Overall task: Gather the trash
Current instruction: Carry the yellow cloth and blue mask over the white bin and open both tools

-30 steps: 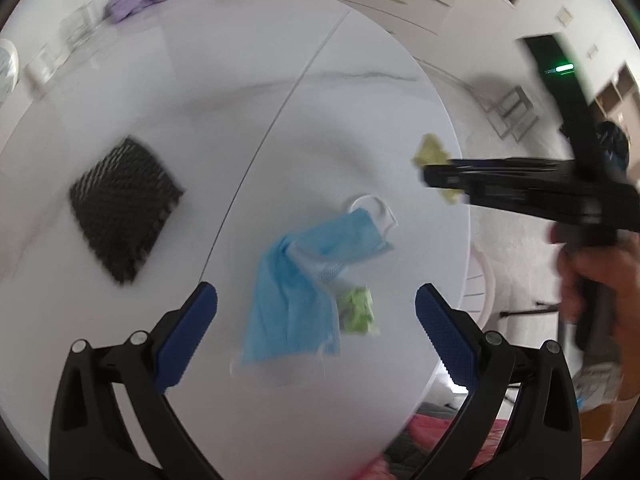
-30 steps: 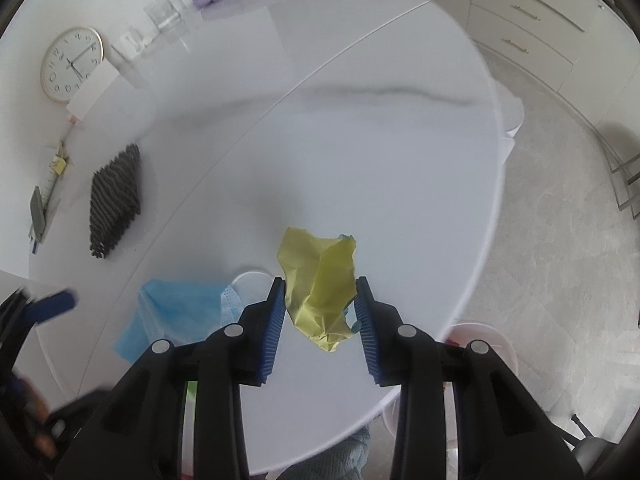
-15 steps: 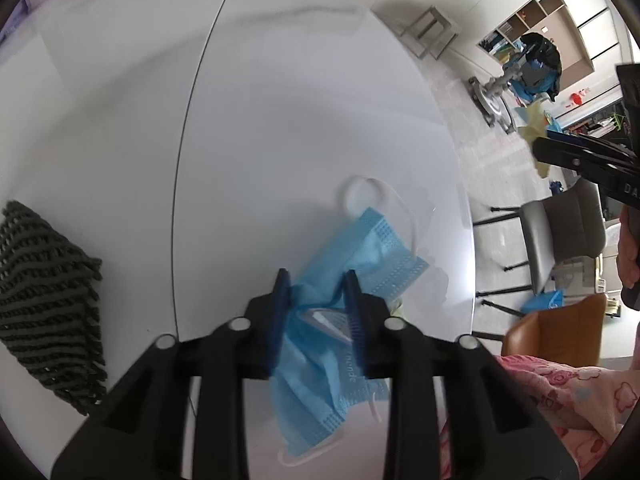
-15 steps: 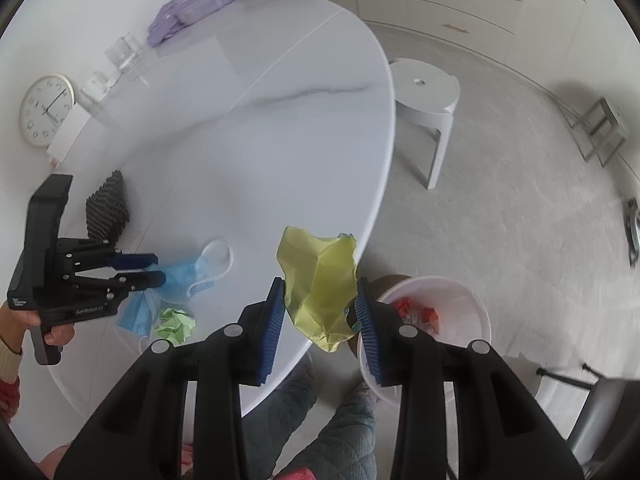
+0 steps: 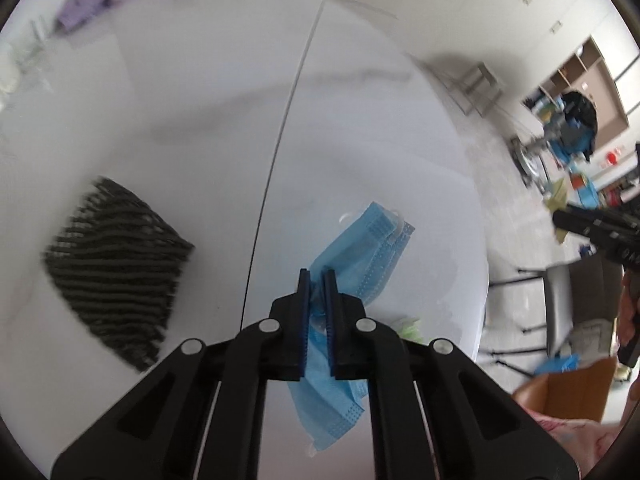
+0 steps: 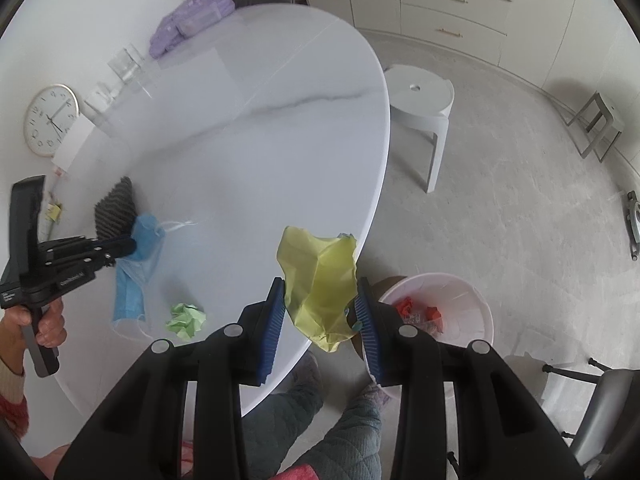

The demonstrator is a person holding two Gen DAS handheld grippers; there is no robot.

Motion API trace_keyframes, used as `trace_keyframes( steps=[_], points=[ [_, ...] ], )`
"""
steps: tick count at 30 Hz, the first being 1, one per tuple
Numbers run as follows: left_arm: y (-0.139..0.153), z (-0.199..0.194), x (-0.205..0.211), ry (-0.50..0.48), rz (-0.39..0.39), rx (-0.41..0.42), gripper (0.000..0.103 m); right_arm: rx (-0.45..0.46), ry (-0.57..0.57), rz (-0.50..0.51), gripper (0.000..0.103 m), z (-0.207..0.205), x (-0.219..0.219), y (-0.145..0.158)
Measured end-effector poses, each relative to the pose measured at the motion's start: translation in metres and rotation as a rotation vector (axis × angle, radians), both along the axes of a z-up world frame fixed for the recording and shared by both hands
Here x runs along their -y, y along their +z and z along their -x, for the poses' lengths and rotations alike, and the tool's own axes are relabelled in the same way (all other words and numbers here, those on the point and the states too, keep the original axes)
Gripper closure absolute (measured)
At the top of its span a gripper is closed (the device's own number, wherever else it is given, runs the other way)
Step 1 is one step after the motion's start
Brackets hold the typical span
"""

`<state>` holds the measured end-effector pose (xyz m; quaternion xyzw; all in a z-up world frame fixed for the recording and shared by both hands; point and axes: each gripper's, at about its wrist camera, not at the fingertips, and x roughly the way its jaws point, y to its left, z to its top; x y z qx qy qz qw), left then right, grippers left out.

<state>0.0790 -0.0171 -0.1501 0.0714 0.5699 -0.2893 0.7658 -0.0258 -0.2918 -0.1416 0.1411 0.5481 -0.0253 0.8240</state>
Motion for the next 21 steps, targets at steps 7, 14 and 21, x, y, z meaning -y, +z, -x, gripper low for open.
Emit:
trace_keyframes(
  steps=[7,14,21],
  points=[
    [0.084,0.041,0.064,0.045,0.046,0.096,0.096,0.062,-0.086,0.015,0.067,0.052,0.043,0.027],
    [0.085,0.099,0.204,-0.126,0.066,0.032,0.096,0.036,-0.216,0.07,0.066,0.118,0.11,0.027],
    [0.026,0.14,0.292,-0.223,-0.045,-0.04,0.095,0.01,-0.29,0.048,0.066,0.168,0.155,0.012]
  ],
)
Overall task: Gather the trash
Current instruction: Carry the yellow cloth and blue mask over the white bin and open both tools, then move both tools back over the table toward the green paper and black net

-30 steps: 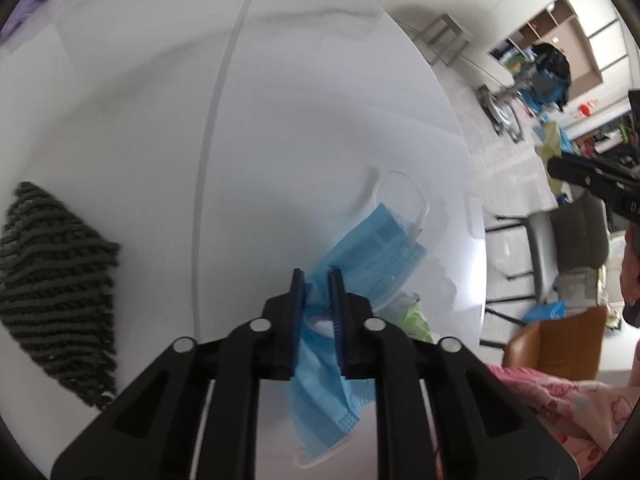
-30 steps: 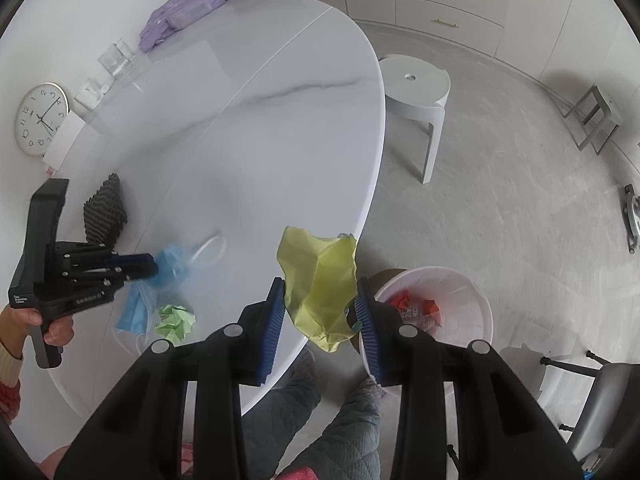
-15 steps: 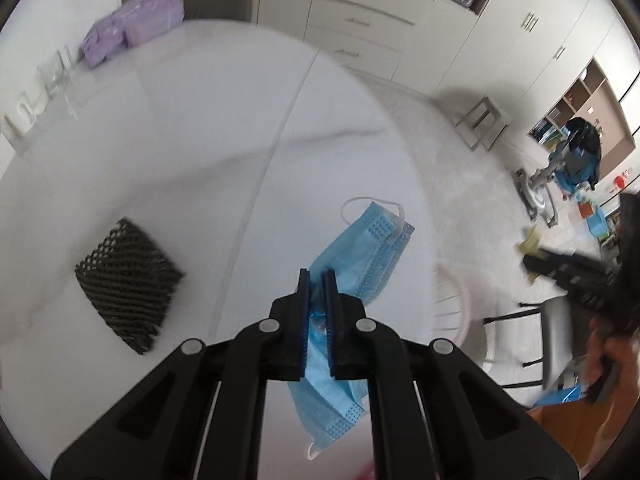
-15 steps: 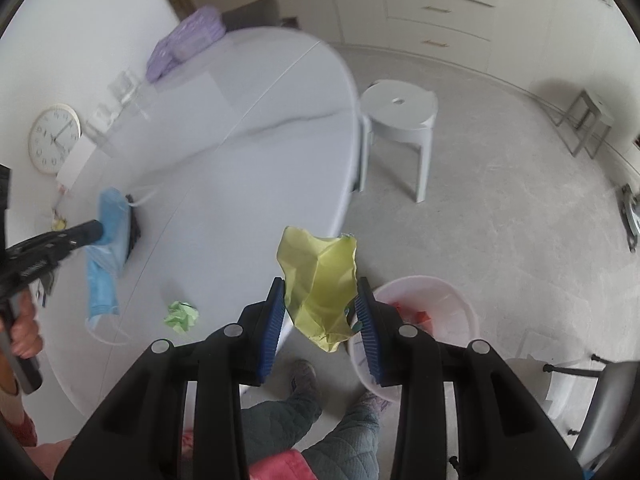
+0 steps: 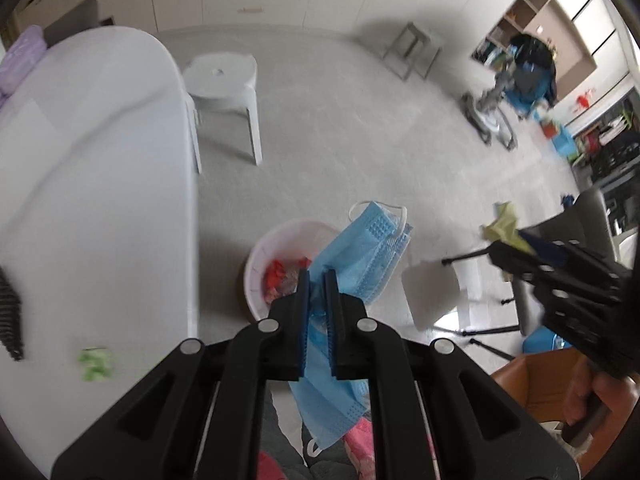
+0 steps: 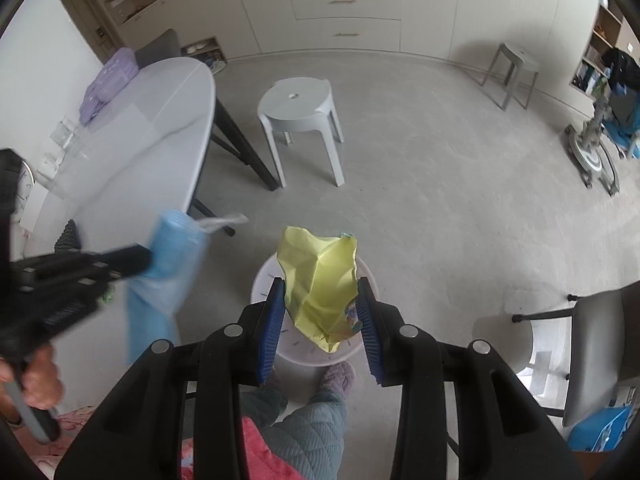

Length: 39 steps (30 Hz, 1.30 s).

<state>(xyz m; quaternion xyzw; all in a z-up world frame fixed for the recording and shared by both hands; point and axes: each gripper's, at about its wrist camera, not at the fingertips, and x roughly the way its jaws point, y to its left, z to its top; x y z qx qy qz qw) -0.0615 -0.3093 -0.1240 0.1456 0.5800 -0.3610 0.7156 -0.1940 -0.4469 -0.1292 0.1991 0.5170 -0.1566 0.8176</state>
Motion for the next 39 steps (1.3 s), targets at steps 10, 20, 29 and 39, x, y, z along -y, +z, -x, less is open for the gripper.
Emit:
trace_keyframes(
  steps=[10,20,29,39],
  points=[
    [-0.018,0.022,0.032,0.011,-0.062,-0.005,0.086,-0.006,0.012,-0.034,0.066,0.014,0.027,-0.011],
    [0.021,0.03,0.014,0.063,-0.046,0.091,0.008,-0.015,0.018,-0.04,0.066,0.013,0.035,-0.014],
    [0.04,0.019,-0.02,0.13,-0.031,0.112,0.008,-0.034,0.06,-0.066,0.066,-0.003,0.015,-0.023],
    [0.042,0.005,-0.042,0.174,-0.035,0.11,0.008,-0.12,0.103,-0.063,0.004,-0.029,-0.014,-0.051]
  ],
)
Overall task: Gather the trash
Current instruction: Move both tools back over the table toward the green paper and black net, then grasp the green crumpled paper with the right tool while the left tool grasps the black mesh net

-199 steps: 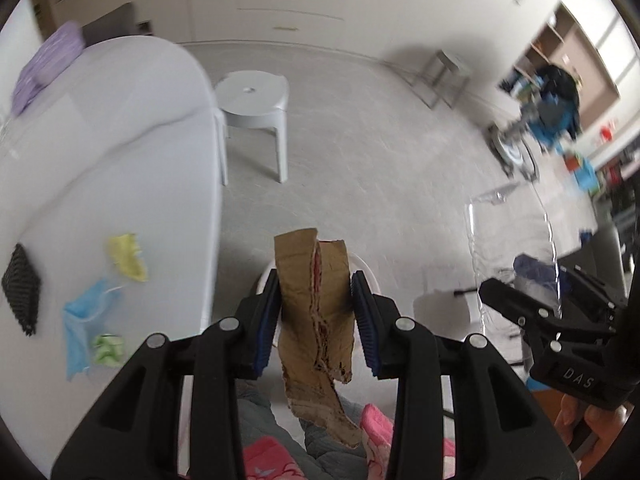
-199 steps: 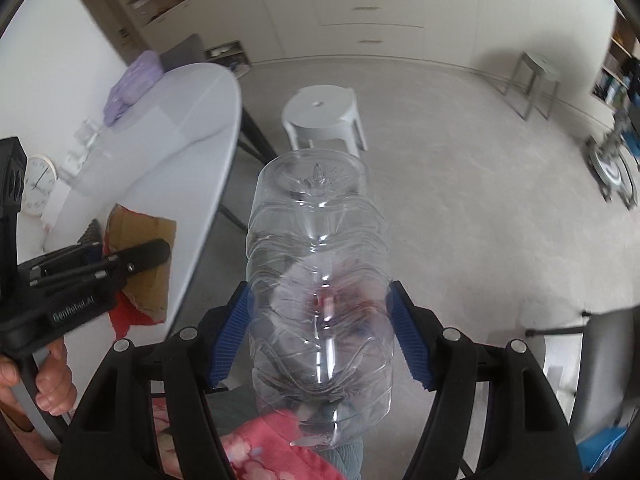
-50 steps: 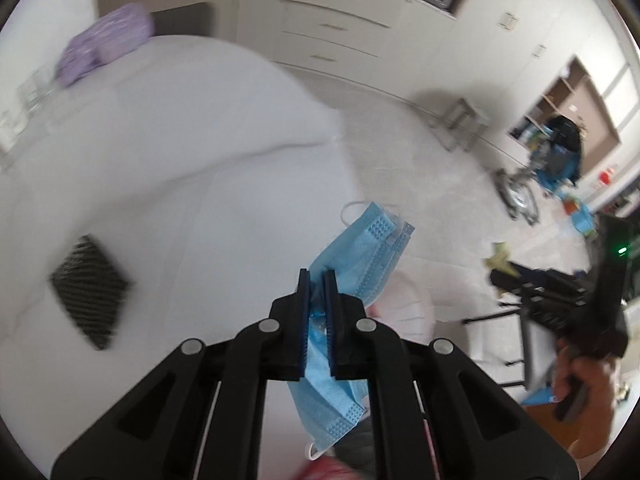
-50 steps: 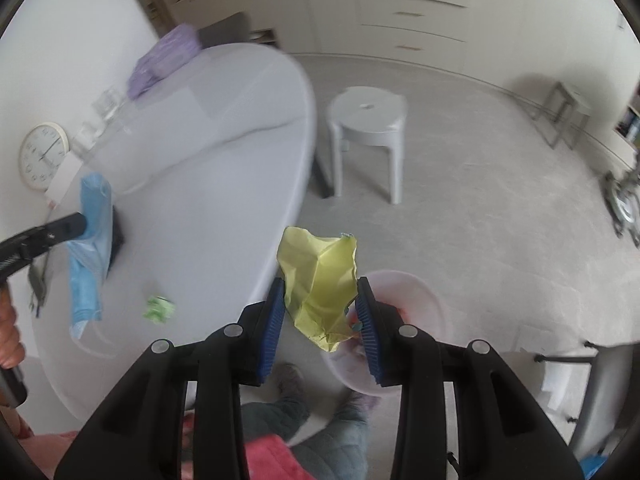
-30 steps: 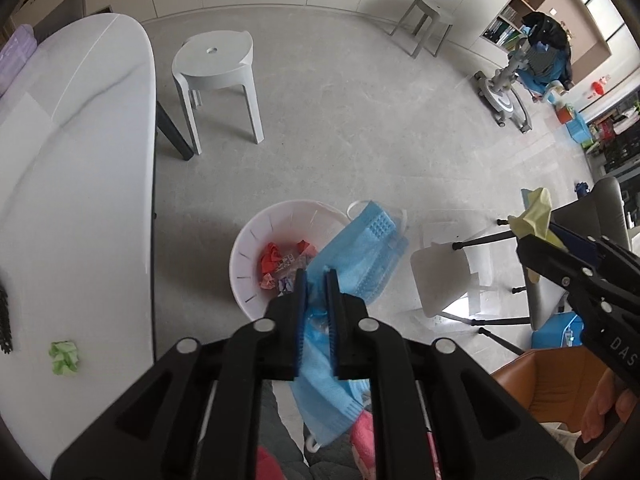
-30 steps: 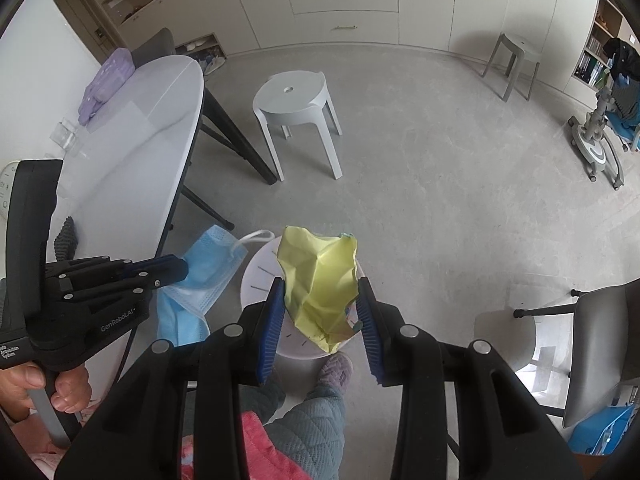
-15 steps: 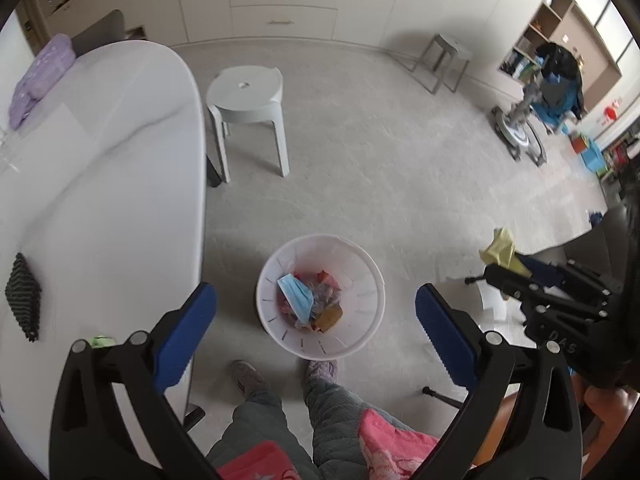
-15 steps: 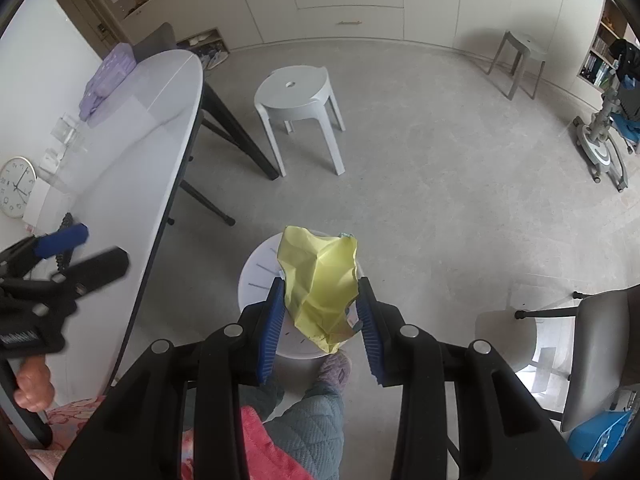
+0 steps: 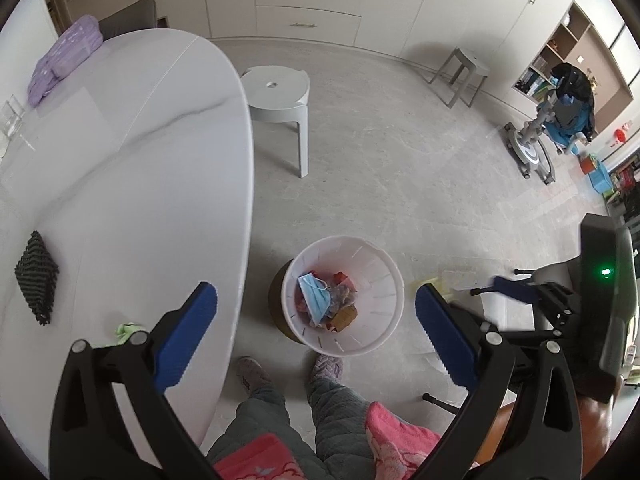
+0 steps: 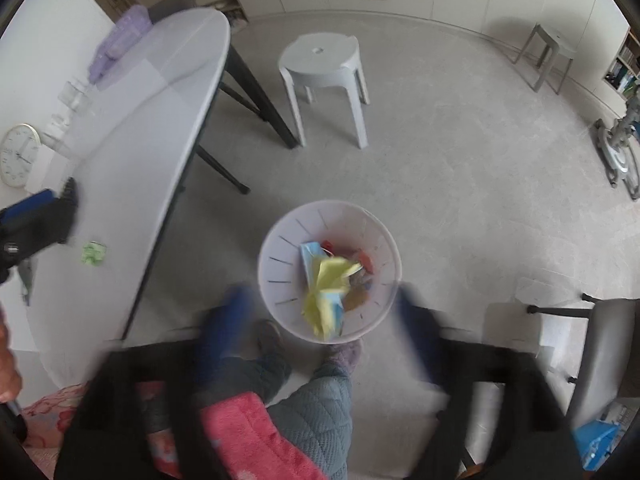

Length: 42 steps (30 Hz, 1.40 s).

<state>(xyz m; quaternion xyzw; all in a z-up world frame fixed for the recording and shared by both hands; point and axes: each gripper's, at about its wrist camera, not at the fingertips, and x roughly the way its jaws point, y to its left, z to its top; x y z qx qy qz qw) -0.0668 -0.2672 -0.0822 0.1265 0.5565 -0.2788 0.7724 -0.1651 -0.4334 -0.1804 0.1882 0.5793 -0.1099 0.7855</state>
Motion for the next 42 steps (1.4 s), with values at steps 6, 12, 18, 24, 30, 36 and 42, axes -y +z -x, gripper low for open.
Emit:
trace_keyframes(
  steps=[6,12,18,24,30,36,42],
  points=[
    [0.0,-0.004,-0.014,0.026,0.002,0.001,0.008,-0.023,-0.002,0.059,0.002,-0.008,-0.01,0.003],
    [-0.001,-0.008,-0.032,0.065,0.0,0.002,0.008,-0.018,0.009,0.065,0.002,-0.016,-0.017,0.006],
    [-0.001,-0.017,-0.062,0.121,-0.006,0.012,0.008,0.007,0.049,0.048,0.002,-0.036,-0.038,0.015],
    [0.0,-0.033,-0.13,0.204,-0.043,0.07,0.008,0.046,0.214,0.005,0.002,-0.079,-0.106,0.022],
    [-0.011,-0.047,-0.227,0.353,-0.082,0.065,0.008,0.089,0.451,-0.019,0.002,-0.127,-0.205,0.024],
    [-0.028,-0.058,-0.307,0.471,-0.104,0.036,0.008,0.083,0.585,-0.027,0.002,-0.161,-0.276,0.01],
    [-0.047,-0.072,-0.354,0.528,-0.081,-0.01,0.008,0.028,0.615,-0.013,0.017,-0.177,-0.306,-0.017]
  ],
)
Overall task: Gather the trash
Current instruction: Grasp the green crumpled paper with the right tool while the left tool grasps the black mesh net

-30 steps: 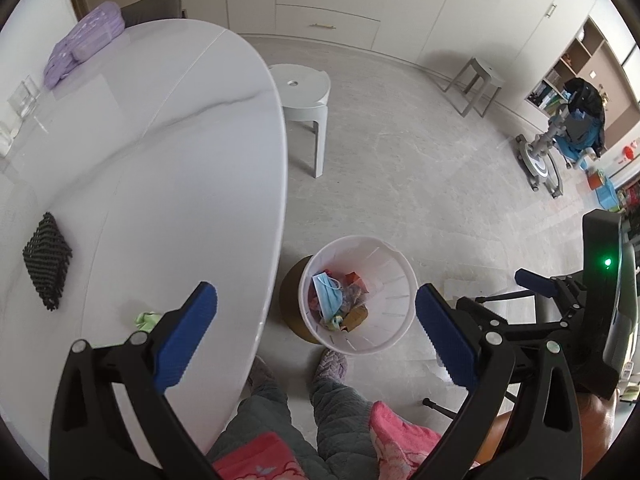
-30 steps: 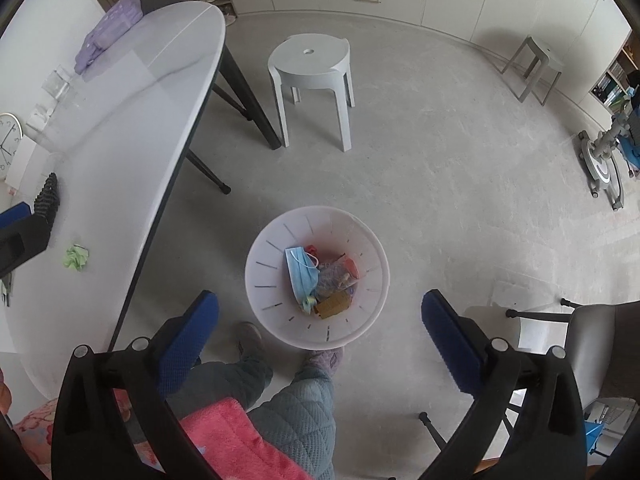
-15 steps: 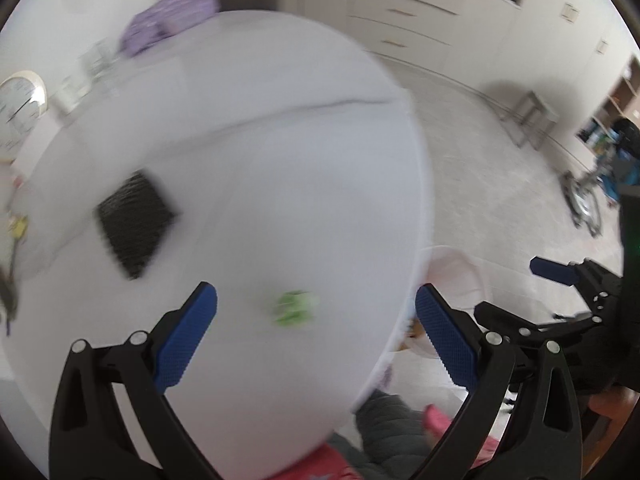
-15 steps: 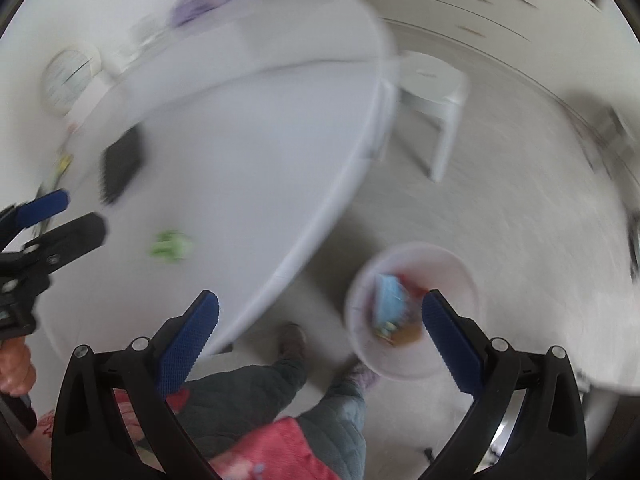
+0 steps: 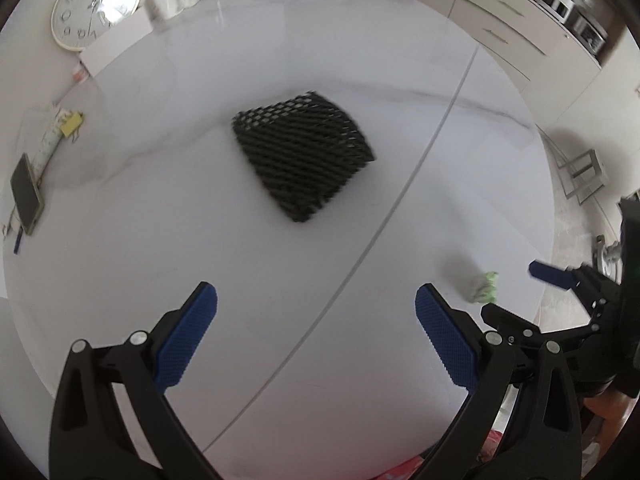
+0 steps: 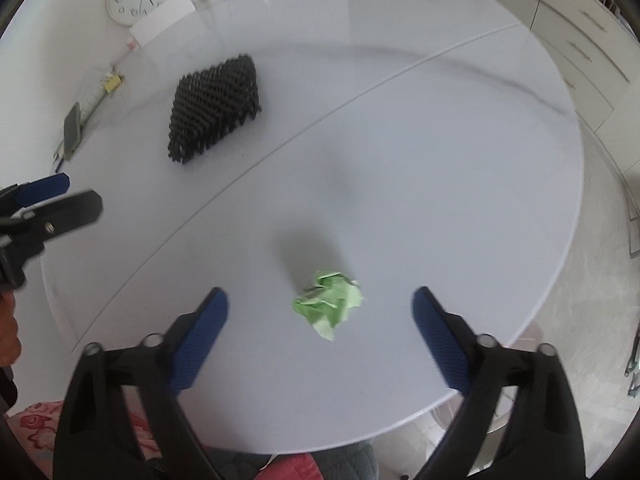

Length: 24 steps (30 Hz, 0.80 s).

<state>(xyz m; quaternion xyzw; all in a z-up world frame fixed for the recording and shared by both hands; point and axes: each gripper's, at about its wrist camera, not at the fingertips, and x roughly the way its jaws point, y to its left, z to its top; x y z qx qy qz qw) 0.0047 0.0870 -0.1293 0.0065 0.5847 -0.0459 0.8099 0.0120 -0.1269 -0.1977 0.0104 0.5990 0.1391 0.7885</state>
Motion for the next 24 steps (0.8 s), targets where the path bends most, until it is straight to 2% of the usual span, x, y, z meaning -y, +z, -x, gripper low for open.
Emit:
trace_keyframes(
  steps=[2,3,4,5,7,16,22,24],
  points=[
    [-0.006,-0.007,-0.006,0.003,0.005,-0.006,0.008,-0.018,-0.001,0.018,0.023,0.0,-0.004,-0.01],
    [-0.007,-0.008,-0.008,0.003,0.006,-0.007,0.008,-0.023,-0.001,0.023,0.03,0.003,-0.004,-0.014],
    [-0.01,-0.011,-0.009,0.002,0.008,-0.01,0.008,-0.031,0.002,0.032,0.044,0.003,-0.005,-0.018],
    [-0.011,-0.012,-0.01,0.002,0.012,-0.012,0.008,-0.036,0.006,0.038,0.051,0.003,-0.008,-0.022],
    [-0.015,-0.017,-0.013,0.005,0.023,-0.018,0.008,-0.055,0.016,0.062,0.072,0.004,-0.01,-0.027],
    [-0.033,-0.069,-0.005,0.059,0.051,-0.04,0.008,-0.055,-0.013,0.05,0.072,0.004,0.003,-0.014],
    [-0.053,-0.127,0.002,0.168,0.086,-0.078,0.008,-0.037,-0.071,0.015,0.072,0.004,0.024,0.003],
    [-0.06,-0.14,0.004,0.201,0.074,-0.096,0.008,-0.036,-0.082,0.012,0.072,0.004,0.028,0.005]
  ],
)
